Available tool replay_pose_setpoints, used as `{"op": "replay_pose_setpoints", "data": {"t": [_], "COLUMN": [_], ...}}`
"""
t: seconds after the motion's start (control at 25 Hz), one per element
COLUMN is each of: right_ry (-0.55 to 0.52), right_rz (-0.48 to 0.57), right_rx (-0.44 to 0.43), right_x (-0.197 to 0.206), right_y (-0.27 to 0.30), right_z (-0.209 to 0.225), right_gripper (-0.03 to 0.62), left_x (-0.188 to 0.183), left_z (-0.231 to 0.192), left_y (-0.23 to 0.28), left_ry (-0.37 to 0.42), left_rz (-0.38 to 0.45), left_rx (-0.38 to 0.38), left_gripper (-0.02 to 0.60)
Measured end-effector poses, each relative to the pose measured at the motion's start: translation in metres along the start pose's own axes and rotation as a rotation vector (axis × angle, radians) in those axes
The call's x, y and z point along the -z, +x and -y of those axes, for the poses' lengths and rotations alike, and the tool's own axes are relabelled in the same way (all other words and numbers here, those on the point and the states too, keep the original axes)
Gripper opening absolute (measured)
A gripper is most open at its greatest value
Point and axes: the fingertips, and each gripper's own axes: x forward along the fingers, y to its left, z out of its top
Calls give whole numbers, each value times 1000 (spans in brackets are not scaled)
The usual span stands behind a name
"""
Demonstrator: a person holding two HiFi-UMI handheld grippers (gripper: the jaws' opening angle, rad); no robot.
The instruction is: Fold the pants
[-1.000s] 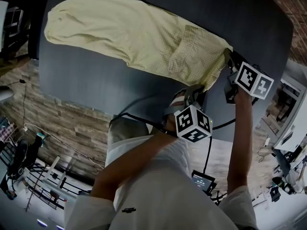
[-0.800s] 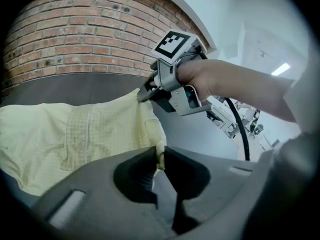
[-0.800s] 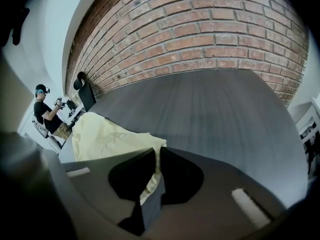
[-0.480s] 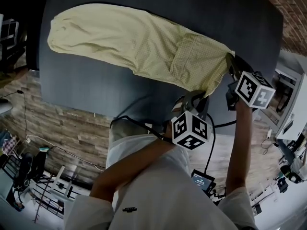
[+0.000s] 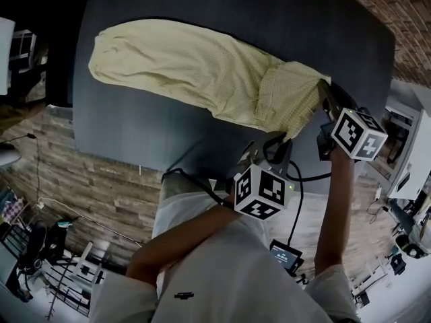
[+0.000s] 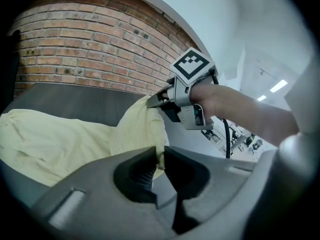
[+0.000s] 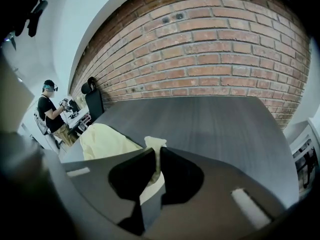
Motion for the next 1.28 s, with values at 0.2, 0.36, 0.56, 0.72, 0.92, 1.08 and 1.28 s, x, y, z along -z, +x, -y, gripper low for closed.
{"op": "replay_pose_setpoints", "data": {"t": [0.2,0.36,0.56,0.72,0.92,1.08,1.28], "right_ry": [-15,-44,-58,-53,-67,-66,-45], "right_rz": [3,-7,-30,-60,-104,-144,-144], "right_rx": [-20,-28,-49,-45,-40,-37,-22], "right_x": [-15,-28,-29,-21,-14,-1,3], "right_y": [18,37,70,101,134,157,166], "right_z": [-41,-80,-117,-138,-165,-178,-188], "right_gripper": [32,32,34,35,40,87,126], "left_x": [-7,-5,6,20,38,64,85], "left_z": [-39,-74,-117,-151,-184,-209,-228], "left_y": [-29,-50,-68,-75,-83,-82,-83], "left_ry": [-19,-28,-41,-48,-69,-83,-61], "left_rz": [25,29,15,-8,-45,-112,-163], "left_rx": [-31,-57,-85,-102,-118,-149,-177], "left_gripper": [34,34,35,35,35,43,64]}}
